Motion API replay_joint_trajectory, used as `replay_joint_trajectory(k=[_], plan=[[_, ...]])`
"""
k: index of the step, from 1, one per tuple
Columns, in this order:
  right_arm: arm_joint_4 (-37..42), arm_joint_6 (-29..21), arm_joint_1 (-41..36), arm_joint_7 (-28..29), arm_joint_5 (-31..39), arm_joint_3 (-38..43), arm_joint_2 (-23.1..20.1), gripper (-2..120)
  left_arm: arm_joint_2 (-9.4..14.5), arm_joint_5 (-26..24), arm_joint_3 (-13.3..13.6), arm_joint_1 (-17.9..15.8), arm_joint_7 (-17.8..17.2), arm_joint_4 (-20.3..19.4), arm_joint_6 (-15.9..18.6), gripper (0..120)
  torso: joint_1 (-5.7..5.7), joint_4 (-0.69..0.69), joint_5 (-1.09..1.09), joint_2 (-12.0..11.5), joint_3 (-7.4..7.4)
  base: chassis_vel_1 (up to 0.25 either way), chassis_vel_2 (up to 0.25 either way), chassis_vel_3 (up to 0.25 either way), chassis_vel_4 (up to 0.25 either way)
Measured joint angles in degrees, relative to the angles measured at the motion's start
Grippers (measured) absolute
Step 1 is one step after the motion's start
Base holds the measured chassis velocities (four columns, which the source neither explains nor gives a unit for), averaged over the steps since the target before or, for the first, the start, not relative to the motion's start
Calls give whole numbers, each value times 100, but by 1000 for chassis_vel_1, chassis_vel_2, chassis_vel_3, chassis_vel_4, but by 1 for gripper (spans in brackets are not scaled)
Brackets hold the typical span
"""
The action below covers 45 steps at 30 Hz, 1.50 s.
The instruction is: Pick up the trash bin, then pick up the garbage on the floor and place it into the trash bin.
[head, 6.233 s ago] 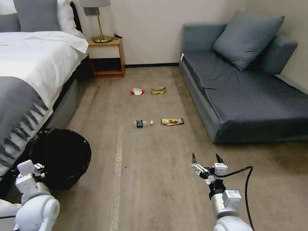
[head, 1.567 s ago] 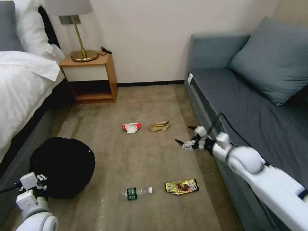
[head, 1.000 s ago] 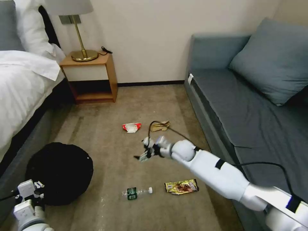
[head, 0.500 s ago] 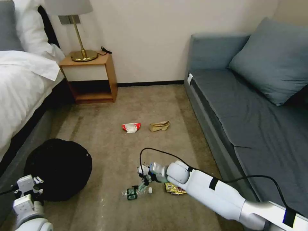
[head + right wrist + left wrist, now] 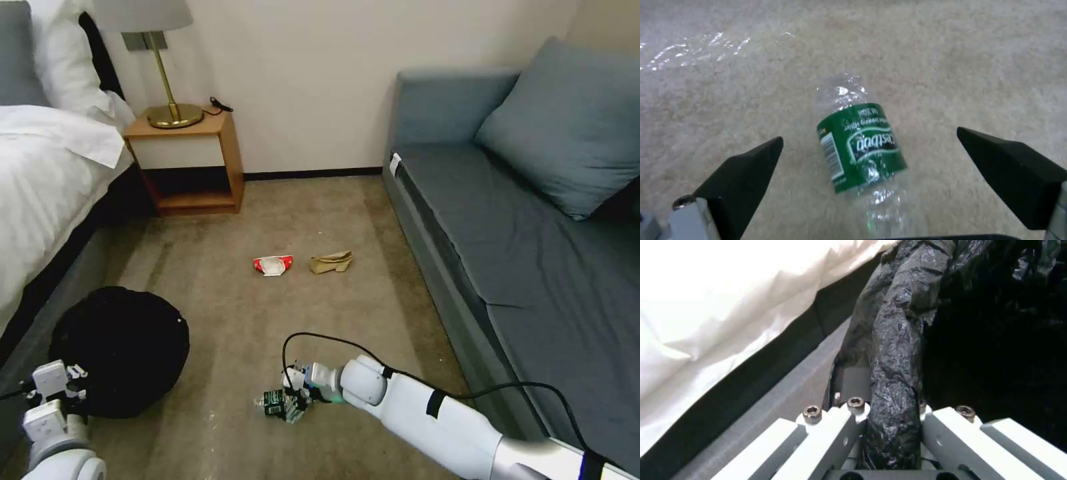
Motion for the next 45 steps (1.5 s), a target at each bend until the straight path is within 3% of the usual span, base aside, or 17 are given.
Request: replay_joint_trajectory(k=[10, 25, 28, 34, 37, 45], plan=[[-839, 311, 23, 5, -502, 144, 449, 100, -47, 12, -2, 87, -3, -137, -30, 3, 0, 1, 0, 0, 0, 0, 0, 0, 0], [-1414, 564, -54, -37, -842, 265, 678, 97, -64, 19, 19, 78, -7, -137, -49, 3, 0, 0, 0, 0, 0, 0, 0, 0, 0], [-1560, 630, -49, -55, -901, 320, 736, 81, -66, 20, 15, 92, -7, -137, -69, 3, 0, 0, 0, 0, 0, 0, 0, 0, 0], [-1584, 646, -57, -66, -918, 353, 774, 64, -76, 20, 9, 110, -7, -155, -74, 3, 0, 0, 0, 0, 0, 0, 0, 0, 0], [-1577, 679, -94, -76, -945, 398, 778, 48, -99, 20, 5, 130, -9, -203, -75, 3, 0, 0, 0, 0, 0, 0, 0, 0, 0], [-1572, 789, -150, -99, -1050, 572, 794, 30, -126, 24, 2, 170, -9, -268, -75, 3, 0, 0, 0, 0, 0, 0, 0, 0, 0]])
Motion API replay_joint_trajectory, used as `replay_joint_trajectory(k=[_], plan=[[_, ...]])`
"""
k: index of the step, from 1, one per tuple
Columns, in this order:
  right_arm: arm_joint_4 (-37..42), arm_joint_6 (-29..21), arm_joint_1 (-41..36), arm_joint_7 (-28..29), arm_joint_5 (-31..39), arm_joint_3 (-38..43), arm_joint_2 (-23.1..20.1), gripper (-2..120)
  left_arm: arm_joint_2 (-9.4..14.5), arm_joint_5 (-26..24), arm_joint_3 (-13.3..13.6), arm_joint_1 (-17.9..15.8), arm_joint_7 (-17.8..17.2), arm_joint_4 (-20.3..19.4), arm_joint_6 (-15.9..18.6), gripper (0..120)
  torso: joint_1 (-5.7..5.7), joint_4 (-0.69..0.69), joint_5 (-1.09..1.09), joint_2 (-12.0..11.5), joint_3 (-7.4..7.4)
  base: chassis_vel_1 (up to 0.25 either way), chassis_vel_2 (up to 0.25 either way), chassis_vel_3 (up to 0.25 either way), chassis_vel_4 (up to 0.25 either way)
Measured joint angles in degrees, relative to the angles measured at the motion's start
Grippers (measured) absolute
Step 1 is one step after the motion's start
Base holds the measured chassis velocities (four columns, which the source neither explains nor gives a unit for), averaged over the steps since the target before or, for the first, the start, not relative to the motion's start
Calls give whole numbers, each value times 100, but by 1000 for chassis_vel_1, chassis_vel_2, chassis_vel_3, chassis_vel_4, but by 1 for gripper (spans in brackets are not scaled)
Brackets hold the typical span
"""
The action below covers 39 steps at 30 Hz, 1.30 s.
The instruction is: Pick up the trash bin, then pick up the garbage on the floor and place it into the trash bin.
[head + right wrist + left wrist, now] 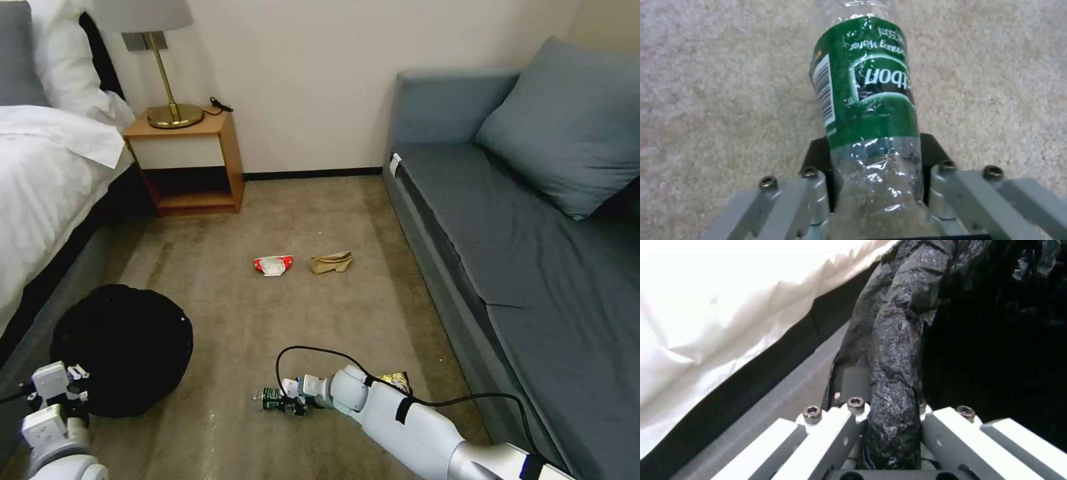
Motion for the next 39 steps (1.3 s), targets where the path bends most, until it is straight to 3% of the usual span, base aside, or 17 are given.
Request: replay_joint_trajectory(k=[9, 17, 21, 23, 27, 28, 30, 34, 39], plan=[[490, 31, -101, -5, 105, 521, -57, 28, -51, 37, -3, 66, 0, -87, 0, 3, 0, 0, 1, 0, 0, 0, 0, 0, 0], [1355, 2, -93, 217, 938, 1179, 70, 28, -90, 140, 32, 100, 0, -218, 13, 3, 0, -1, 0, 0, 0, 0, 0, 0, 0], [2103, 67, 7, 1037, 2434, 1096, 228, 28, -138, 242, 85, 134, 1, -295, 22, 3, 0, 1, 0, 0, 0, 0, 0, 0, 0], [2204, 67, 23, 1159, 2587, 1033, 243, 28, -152, 259, 99, 140, 4, -312, 26, 3, 0, 0, 0, 0, 0, 0, 0, 0, 0], [2869, 41, 107, 2074, 3362, 513, 423, 28, -243, 370, 209, 120, 33, -404, 67, 3, 0, 1, -1, 0, 0, 0, 0, 0, 0], [2869, 41, 107, 2074, 3362, 513, 423, 28, -243, 370, 209, 120, 33, -404, 67, 3, 0, 1, -1, 0, 0, 0, 0, 0, 0], [3084, 118, 107, 2817, 3792, 101, 604, 28, -282, 422, 264, 63, 47, -446, 95, 3, 0, 0, -1, 0, 0, 0, 0, 0, 0], [3173, 371, -37, 3356, 4103, -361, 864, 28, -311, 504, 312, -20, 48, -540, 191, 3, 0, 1, -1, 0, 0, 0, 0, 0, 0], [2891, 651, -267, 3382, 3931, -603, 1079, 28, -405, 489, 355, -38, 48, -733, 305, 3, 0, 0, -1, 0, 0, 0, 0, 0, 0]])
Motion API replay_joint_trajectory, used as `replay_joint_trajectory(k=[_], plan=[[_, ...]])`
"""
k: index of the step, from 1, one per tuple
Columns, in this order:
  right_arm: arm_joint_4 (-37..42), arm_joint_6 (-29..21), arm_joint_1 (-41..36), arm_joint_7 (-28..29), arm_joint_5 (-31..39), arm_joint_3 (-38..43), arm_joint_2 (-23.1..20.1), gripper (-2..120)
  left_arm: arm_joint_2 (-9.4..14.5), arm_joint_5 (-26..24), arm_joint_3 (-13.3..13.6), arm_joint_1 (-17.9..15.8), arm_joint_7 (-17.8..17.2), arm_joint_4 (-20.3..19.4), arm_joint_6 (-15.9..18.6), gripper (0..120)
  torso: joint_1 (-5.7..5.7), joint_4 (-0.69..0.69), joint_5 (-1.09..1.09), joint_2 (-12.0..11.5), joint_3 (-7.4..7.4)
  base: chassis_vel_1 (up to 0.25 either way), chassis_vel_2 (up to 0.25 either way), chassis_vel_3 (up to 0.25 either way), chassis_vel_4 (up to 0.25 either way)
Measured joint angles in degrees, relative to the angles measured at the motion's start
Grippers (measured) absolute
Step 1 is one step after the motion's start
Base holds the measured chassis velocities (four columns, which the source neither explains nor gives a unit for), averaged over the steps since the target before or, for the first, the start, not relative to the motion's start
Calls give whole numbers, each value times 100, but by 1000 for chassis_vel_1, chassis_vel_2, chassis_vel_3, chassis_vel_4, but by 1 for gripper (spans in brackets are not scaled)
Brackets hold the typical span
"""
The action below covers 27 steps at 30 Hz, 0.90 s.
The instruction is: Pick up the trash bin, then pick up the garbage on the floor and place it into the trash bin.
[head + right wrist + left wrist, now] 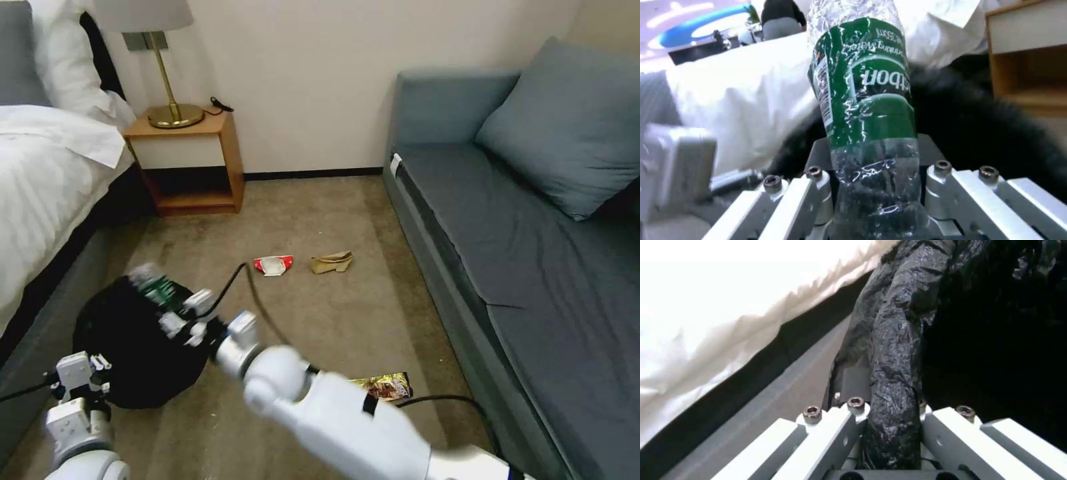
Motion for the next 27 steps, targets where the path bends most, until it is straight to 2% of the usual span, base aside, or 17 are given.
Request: replay_joint_trajectory(k=[6, 14, 16, 20, 21, 27], plan=[[-471, 271, -197, 6, -320, -74, 58, 28, -200, -2, 37, 174, 8, -225, 13, 3, 0, 1, 1, 0, 0, 0, 0, 0, 0], [-738, 320, -163, 145, -473, -40, 59, 28, -358, 56, 73, 299, 54, -324, -42, 3, 0, 0, 1, 0, 0, 0, 0, 0, 0], [-760, 320, -165, 165, -505, -33, 59, 31, -379, 66, 78, 310, 59, -334, -49, 3, 0, 0, 1, 0, 0, 0, 0, 0, 0], [-777, 319, -240, 190, -723, -2, 61, 52, -437, 117, 85, 339, 78, -351, -95, 3, 0, 0, 1, 0, 0, 0, 0, 0, 0], [-777, 319, -240, 190, -723, -2, 61, 52, -437, 117, 85, 339, 78, -351, -95, 3, 0, 0, 1, 0, 0, 0, 0, 0, 0], [-715, 335, -334, 168, -965, 22, 63, 74, -472, 165, 85, 356, 81, -301, -166, 3, 0, 0, 1, 0, 0, 0, 0, 0, 0]])
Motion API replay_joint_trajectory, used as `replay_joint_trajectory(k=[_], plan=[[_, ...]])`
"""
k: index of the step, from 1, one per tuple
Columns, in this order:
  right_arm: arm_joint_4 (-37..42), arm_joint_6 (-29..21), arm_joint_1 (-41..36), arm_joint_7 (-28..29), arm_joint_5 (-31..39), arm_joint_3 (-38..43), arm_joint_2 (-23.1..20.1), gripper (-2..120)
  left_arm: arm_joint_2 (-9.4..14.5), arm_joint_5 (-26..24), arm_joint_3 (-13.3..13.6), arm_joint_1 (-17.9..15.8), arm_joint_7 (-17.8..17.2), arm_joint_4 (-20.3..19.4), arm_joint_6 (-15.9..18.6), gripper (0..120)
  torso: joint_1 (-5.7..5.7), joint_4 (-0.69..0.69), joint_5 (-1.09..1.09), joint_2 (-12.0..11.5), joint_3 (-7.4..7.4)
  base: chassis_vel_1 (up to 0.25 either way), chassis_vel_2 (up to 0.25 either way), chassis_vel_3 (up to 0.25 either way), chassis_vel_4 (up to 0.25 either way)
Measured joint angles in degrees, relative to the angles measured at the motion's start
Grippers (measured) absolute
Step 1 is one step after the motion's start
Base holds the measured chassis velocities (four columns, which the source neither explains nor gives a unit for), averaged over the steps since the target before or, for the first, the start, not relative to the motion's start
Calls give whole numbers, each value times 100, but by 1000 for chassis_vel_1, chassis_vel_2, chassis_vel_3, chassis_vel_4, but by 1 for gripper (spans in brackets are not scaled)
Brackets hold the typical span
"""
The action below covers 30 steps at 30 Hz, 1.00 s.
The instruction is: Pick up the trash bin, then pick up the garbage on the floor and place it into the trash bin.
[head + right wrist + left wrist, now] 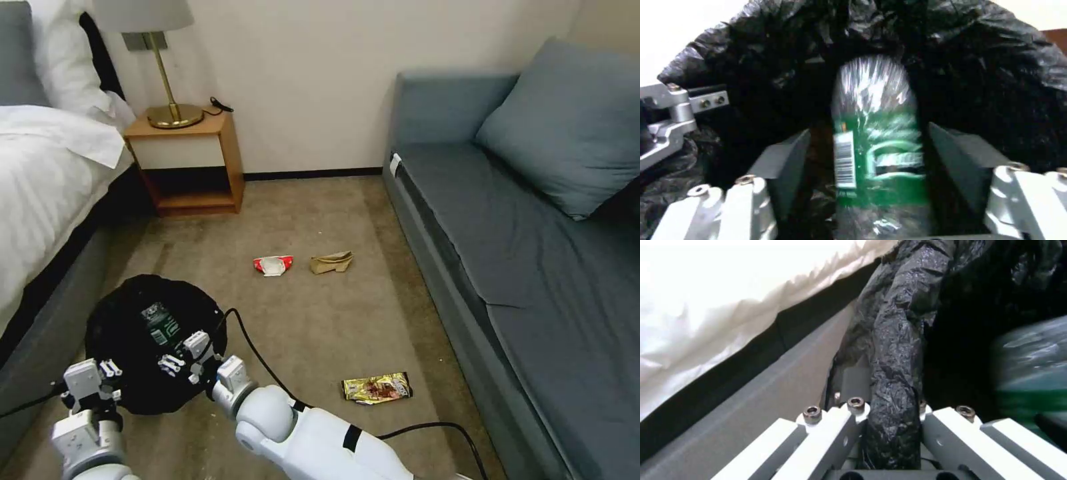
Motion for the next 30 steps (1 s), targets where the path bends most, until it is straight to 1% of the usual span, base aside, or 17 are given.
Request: replay_joint_trajectory(k=[2, 4, 6, 9, 11, 14, 15, 17, 19, 20, 22, 24, 25, 27, 28, 29, 30], plan=[[23, 22, -43, -5, -133, 21, 26, 84, -14, 0, -16, 25, 1, 15, -44, 3, 0, 0, 0, 0, 0, 0, 0, 0, 0], [22, 30, -53, -5, -171, 25, 26, 87, -16, 0, -24, 35, 1, 19, -60, 3, 0, 0, 0, 0, 0, 0, 0, 0, 0], [16, 68, -72, -4, -255, 36, 21, 97, -25, -5, -43, 61, 2, 24, -88, 3, 0, 0, 1, 0, 0, 0, 0, 0, 0], [38, 84, -74, -2, -292, 46, -26, 100, -28, -16, -66, 78, 2, 27, -118, 3, 0, 0, 0, 0, 0, 0, 0, 0, 0], [210, 61, -53, 9, -299, 58, -169, 100, -27, -39, -102, 89, 2, 69, -166, 3, 0, 0, 1, 0, 0, 0, 0, 0, 0], [605, -196, -47, 99, -186, 91, -505, 100, -14, -75, -138, 96, 3, 192, -230, 3, 0, 0, 1, 0, 0, 0, 0, 0, 0], [605, -196, -47, 99, -186, 91, -505, 100, -14, -75, -138, 96, 3, 192, -230, 3, 0, 0, 1, 0, 0, 0, 0, 0, 0], [924, -361, -134, 95, -167, 187, -873, 100, -7, -87, -156, 104, 8, 331, -292, 3, 0, 0, 0, 0, 0, 0, 0, 0, 0], [1084, -448, -271, 14, -383, 326, -1226, 100, 0, -90, -157, 101, 10, 423, -333, 3, 0, 0, 2, 0, 0, 0, 0, 0, 0], [1084, -448, -271, 14, -383, 326, -1226, 100, 0, -90, -157, 101, 10, 423, -333, 3, 0, 0, 2, 0, 0, 0, 0, 0, 0], [1143, -549, -390, -85, -598, 432, -1530, 100, 1, -90, -157, 91, 10, 462, -347, 3, 0, 0, 2, 0, 0, 0, 0, 0, 0], [1227, -783, -529, -284, -870, 574, -1897, 100, -8, -88, -147, 70, 11, 488, -349, 3, 0, -1, 3, 0, 0, 0, 0, 0, 0], [1227, -783, -529, -284, -870, 574, -1897, 100, -8, -88, -147, 70, 11, 488, -349, 3, 0, -1, 3, 0, 0, 0, 0, 0, 0], [1329, -1214, -669, -654, -1166, 788, -2400, 100, -27, -69, -123, 44, 11, 506, -354, 3, 0, -1, 3, 0, 0, 0, 0, 0, 0], [1350, -1366, -699, -822, -1243, 885, -2530, 100, -34, -59, -116, 39, 11, 515, -359, 3, 0, -1, 2, 0, 0, 0, 0, 0, 0], [1350, -1366, -699, -822, -1243, 885, -2530, 100, -34, -59, -116, 39, 11, 515, -359, 3, 0, -1, 2, 0, 0, 0, 0, 0, 0], [1370, -1525, -728, -1057, -1344, 1018, -2651, 100, -46, -28, -109, 38, 11, 525, -381, 3, 0, -2, 2, 0, 0, 0, 0, 0, 0]])
